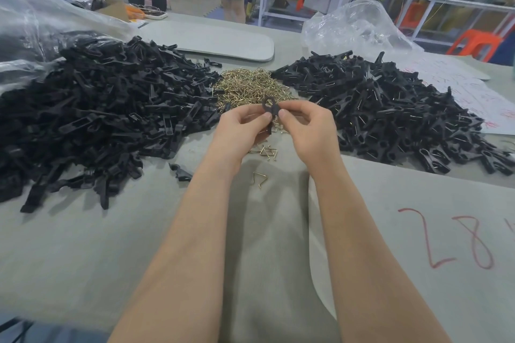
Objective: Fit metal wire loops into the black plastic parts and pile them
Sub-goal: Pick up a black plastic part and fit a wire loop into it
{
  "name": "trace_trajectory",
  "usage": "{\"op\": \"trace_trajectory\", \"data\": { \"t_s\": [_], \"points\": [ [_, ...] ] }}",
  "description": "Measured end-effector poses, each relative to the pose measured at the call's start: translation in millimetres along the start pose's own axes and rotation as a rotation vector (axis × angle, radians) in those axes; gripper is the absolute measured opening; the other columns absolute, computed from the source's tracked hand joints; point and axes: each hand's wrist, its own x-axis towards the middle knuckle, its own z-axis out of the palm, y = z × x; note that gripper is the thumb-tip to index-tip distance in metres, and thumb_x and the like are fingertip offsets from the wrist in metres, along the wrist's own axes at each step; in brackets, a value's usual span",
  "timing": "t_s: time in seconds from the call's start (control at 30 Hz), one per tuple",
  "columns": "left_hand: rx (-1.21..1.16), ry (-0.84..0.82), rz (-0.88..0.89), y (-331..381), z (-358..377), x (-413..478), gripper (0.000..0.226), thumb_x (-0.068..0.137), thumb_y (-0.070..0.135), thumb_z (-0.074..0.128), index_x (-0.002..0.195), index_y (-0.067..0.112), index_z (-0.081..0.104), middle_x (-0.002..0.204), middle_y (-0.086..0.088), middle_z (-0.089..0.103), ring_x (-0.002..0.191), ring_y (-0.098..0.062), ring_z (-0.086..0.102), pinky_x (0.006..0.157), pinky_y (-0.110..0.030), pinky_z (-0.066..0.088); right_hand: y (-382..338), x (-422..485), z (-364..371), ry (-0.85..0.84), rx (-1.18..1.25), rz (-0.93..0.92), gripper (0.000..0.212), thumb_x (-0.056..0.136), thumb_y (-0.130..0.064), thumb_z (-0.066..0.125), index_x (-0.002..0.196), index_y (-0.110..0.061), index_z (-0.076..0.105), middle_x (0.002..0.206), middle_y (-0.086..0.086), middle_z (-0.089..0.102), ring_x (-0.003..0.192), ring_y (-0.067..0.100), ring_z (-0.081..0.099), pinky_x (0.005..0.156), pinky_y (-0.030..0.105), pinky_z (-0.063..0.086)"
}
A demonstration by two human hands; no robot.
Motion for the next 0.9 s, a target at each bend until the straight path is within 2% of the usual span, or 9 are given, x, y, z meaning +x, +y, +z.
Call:
{"op": "trace_trajectory", "data": {
  "t_s": [0.07,0.2,0.37,0.53,0.63,0.7,0.8,0.87,0.9],
  "points": [
    [0.013,-0.004,0.01,-0.9,-0.5,-0.1,0.012,0.09,0.003,0.06,0.096,0.011,0.066,0.081,-0.001,0.064,0.076,-0.011,0.06,0.079,-0.023,0.055,1.7,0.4,-1.0,-0.001,-0.026,0.01,0.018,0.089,-0.007,0.06,0.105,-0.005,0.069,0.094,0.006,0.069,0.084,0.011,0.064,0.086,0.028,0.053],
    [-0.044,0.0,-0.014,-0.7,-2.7,-1.2,0.012,0.09,0.006,0.061,0.101,0.006,0.065,0.084,-0.004,0.067,0.073,-0.01,0.065,0.069,-0.018,0.055,2.8,0.8,-0.5,-0.012,0.04,0.053,0.015,0.091,-0.007,0.058,0.1,-0.011,0.069,0.089,0.004,0.07,0.084,0.015,0.065,0.087,0.034,0.054],
    [-0.1,0.005,-0.038,1.1,-2.2,-2.3,0.006,0.091,0.007,0.06,0.092,0.005,0.065,0.077,-0.005,0.068,0.062,-0.007,0.066,0.059,-0.016,0.053,2.4,0.3,-0.8,-0.035,0.12,0.093,0.017,0.092,-0.003,0.055,0.093,-0.015,0.067,0.081,0.001,0.068,0.074,0.01,0.062,0.079,0.027,0.054],
    [-0.169,0.013,-0.052,3.4,-1.5,-3.5,0.005,0.091,0.006,0.06,0.095,0.007,0.062,0.07,-0.003,0.068,0.059,-0.007,0.066,0.058,-0.016,0.053,1.8,1.4,0.0,-0.062,0.241,0.197,0.019,0.094,-0.001,0.051,0.106,0.002,0.066,0.089,0.017,0.065,0.08,0.02,0.059,0.08,0.027,0.053],
    [-0.185,-0.019,-0.068,5.3,-1.0,-4.2,0.01,0.09,0.012,0.062,0.1,0.009,0.062,0.073,-0.003,0.067,0.06,-0.008,0.065,0.059,-0.017,0.053,0.0,1.3,-4.1,-0.135,0.426,0.281,0.019,0.095,-0.002,0.049,0.098,0.001,0.067,0.086,0.015,0.065,0.083,0.023,0.058,0.085,0.033,0.05],
    [-0.14,-0.056,-0.081,5.1,-2.4,-3.7,0.015,0.09,0.021,0.064,0.102,0.011,0.062,0.079,-0.003,0.065,0.065,-0.01,0.061,0.063,-0.02,0.053,-1.3,1.4,-6.0,-0.18,0.536,0.32,0.018,0.095,-0.003,0.049,0.092,-0.002,0.067,0.079,0.009,0.067,0.075,0.017,0.059,0.077,0.025,0.052],
    [-0.14,-0.117,-0.075,5.3,-4.3,-3.7,0.009,0.089,0.022,0.064,0.089,0.014,0.065,0.081,-0.002,0.064,0.069,-0.01,0.06,0.064,-0.019,0.051,-3.1,2.9,-4.0,-0.148,0.638,0.389,0.01,0.093,-0.002,0.053,0.088,-0.004,0.061,0.072,0.006,0.066,0.062,0.011,0.06,0.062,0.017,0.053],
    [-0.241,-0.079,-0.071,5.6,-4.5,-2.2,0.009,0.089,0.018,0.064,0.083,0.012,0.063,0.076,-0.002,0.065,0.068,-0.009,0.062,0.063,-0.016,0.051,-1.8,3.8,-1.1,-0.094,0.588,0.384,0.002,0.093,-0.003,0.055,0.094,-0.004,0.057,0.078,0.009,0.067,0.063,0.011,0.064,0.062,0.019,0.054],
    [-0.333,-0.031,-0.08,6.5,-5.6,-1.0,0.008,0.089,0.015,0.064,0.083,0.009,0.062,0.075,-0.003,0.066,0.068,-0.008,0.064,0.063,-0.015,0.052,1.1,4.1,0.0,-0.065,0.431,0.34,0.008,0.093,-0.007,0.057,0.099,-0.004,0.056,0.084,0.011,0.067,0.067,0.013,0.065,0.067,0.022,0.056]
  ]
}}
